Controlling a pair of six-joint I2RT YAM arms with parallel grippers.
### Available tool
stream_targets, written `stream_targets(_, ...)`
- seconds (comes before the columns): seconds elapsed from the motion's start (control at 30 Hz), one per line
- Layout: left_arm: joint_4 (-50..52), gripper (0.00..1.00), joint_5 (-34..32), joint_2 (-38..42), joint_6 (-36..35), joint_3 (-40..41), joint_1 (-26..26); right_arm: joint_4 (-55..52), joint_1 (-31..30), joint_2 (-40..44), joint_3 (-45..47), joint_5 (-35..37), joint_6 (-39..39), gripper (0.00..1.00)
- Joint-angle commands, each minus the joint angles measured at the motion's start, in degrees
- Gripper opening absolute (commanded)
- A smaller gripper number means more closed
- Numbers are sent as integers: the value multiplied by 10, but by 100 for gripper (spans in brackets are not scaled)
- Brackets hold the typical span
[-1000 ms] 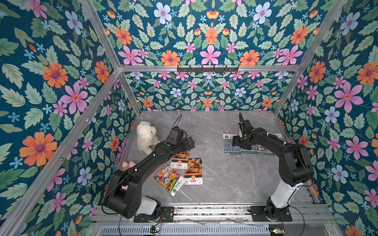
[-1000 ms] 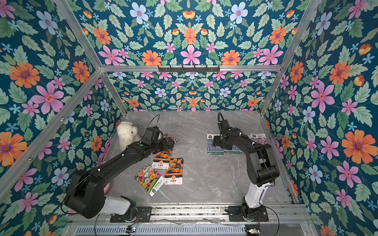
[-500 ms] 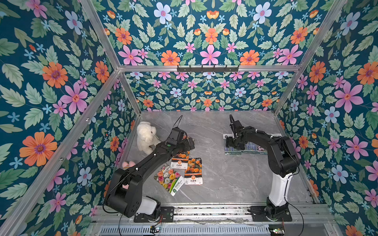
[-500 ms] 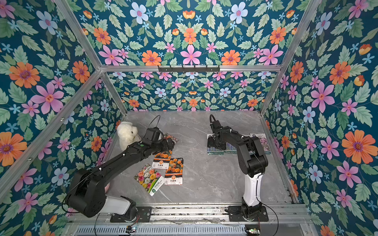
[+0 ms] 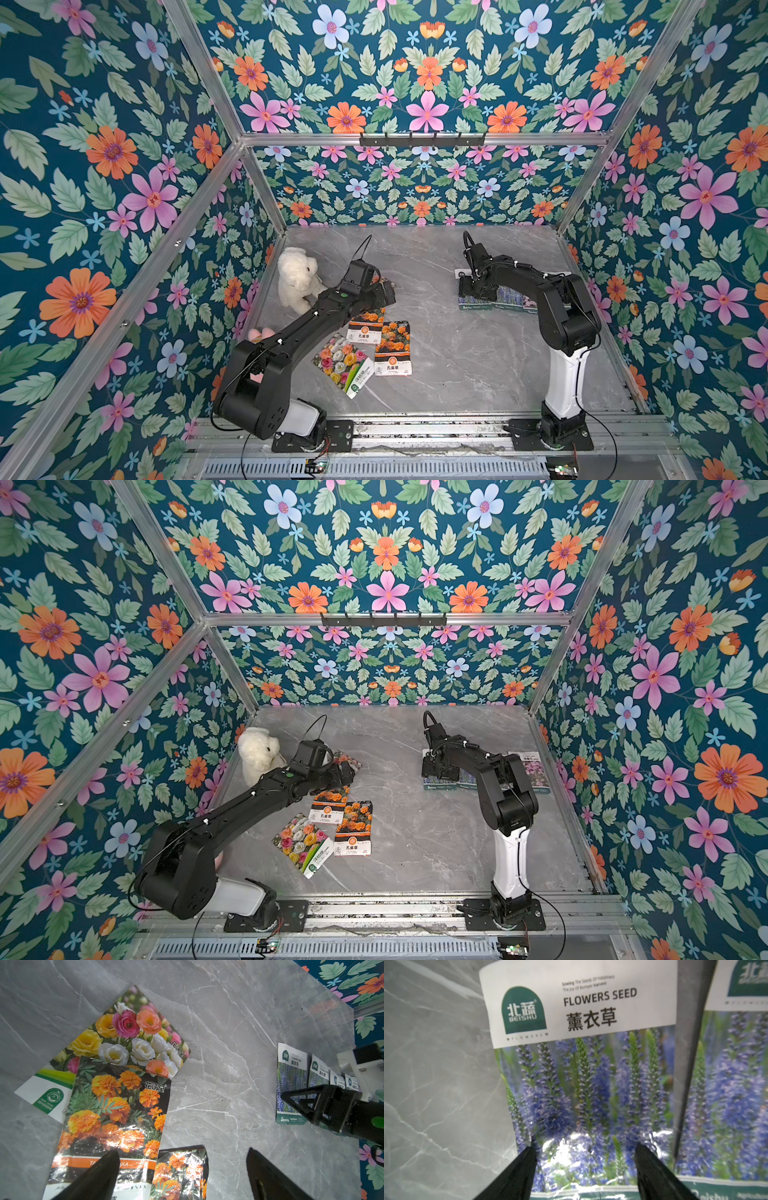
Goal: Arrange the seed packets in a row
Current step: Place the seed packet at the center of the board, then pick up the seed packet from the center of the board.
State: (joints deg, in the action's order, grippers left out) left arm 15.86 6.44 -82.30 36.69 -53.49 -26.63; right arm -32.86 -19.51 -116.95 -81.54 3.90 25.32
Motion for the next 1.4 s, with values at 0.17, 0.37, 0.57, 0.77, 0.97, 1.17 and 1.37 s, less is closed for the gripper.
stream_targets(0.17,8,100,-4,4,-10,-3,0,-32,1,20,-6,-26,11,78)
stream_targets(0.37,10,100,-10,7,-11,-4,0,-40,1,84,-13,-12,33,79)
stream_targets(0.57,21,100,-31,19,-14,2,2,-24,1,162,35,-37,53,81)
stream_targets(0.77,23,100,-30,37,-13,27,16,26,-4,249,125,-143,81,83)
stream_targets(0.97,8,99,3,74,-6,83,51,106,-56,274,186,-231,141,84)
stream_targets(1.17,-12,93,74,120,18,146,61,188,-164,239,194,-261,227,81)
stream_targets(1.37,-52,76,159,167,53,212,59,218,-240,188,193,-250,292,75)
